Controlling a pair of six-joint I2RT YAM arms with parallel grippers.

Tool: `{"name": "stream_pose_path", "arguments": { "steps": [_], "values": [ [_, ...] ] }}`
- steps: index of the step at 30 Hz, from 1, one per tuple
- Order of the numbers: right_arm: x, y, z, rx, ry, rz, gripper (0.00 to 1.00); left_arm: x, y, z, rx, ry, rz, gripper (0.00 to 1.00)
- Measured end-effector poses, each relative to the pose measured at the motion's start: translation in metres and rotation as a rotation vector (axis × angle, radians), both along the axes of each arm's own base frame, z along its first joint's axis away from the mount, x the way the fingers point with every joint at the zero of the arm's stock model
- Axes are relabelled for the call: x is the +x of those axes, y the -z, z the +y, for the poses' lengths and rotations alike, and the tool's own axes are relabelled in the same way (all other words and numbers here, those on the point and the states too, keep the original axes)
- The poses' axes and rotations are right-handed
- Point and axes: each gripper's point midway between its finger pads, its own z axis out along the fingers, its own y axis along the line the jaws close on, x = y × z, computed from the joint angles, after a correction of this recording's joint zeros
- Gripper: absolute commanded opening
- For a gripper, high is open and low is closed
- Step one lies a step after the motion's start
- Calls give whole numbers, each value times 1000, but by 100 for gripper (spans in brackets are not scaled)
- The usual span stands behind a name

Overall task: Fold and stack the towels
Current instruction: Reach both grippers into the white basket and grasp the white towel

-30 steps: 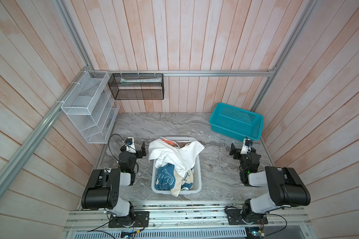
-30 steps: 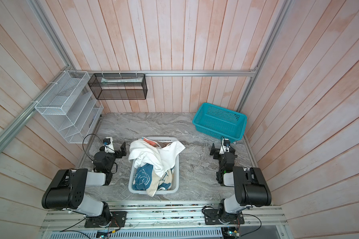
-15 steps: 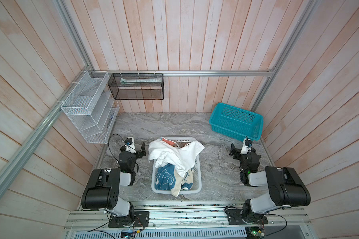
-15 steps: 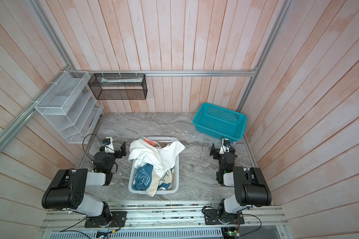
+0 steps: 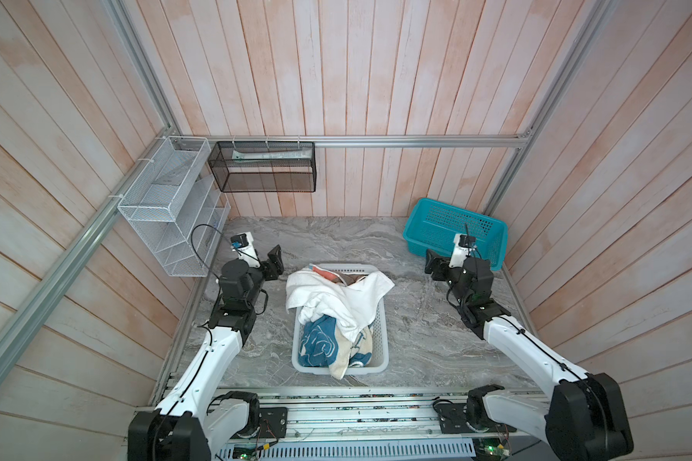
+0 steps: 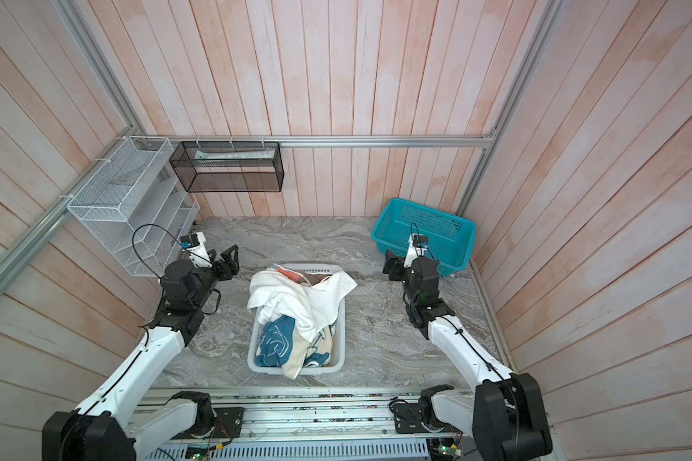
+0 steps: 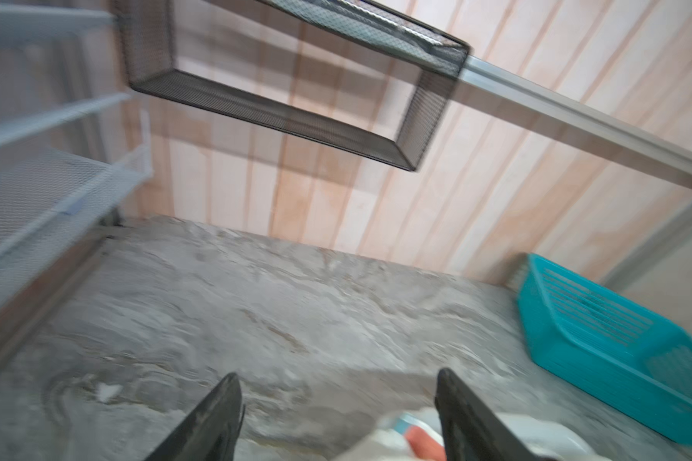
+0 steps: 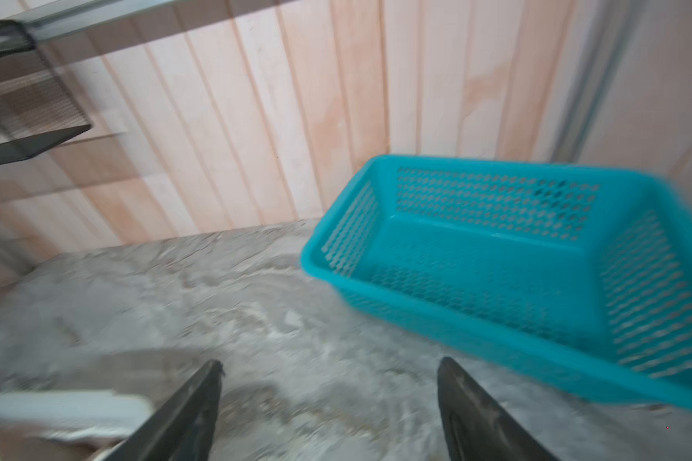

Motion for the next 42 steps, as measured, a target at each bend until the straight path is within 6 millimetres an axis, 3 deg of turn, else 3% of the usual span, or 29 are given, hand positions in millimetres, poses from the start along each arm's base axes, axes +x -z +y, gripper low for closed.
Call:
{"name": "stream_pose_path", "arguments": {
  "steps": [3,6,9,11,14,17,20,26,29,31,35,39,40,42],
  "values": [
    [-38,35,64,17,-161,156,82,-33,8,-80,-28,192,153,69],
    [-76,61,108,48,-281,275,77,-84,41,-156,5,382,340,69],
    [-103,87,133,74,-337,373,65,-132,98,-205,81,512,566,69],
    [-115,104,147,86,-368,431,58,-149,145,-213,138,523,724,69],
    [-121,127,162,98,-391,501,52,-152,201,-196,182,460,882,69],
    [-112,131,179,122,-408,506,49,-133,220,-168,129,394,950,68],
    [-89,133,210,123,-441,494,49,-90,220,-129,81,309,944,67],
    [-33,109,294,131,-566,418,53,19,217,-43,143,138,884,66],
    [-16,89,318,144,-604,377,58,53,206,-6,176,72,846,65],
    [-9,70,327,154,-621,347,60,62,193,9,202,44,828,61],
    [-1,29,337,164,-645,277,62,70,152,7,231,63,776,53],
    [-6,5,331,161,-650,246,62,72,95,3,239,74,657,51],
    [-9,-2,326,162,-646,239,63,71,83,5,244,62,628,52],
    [-14,-10,317,161,-639,228,63,70,67,11,268,33,589,69]
  ]
}}
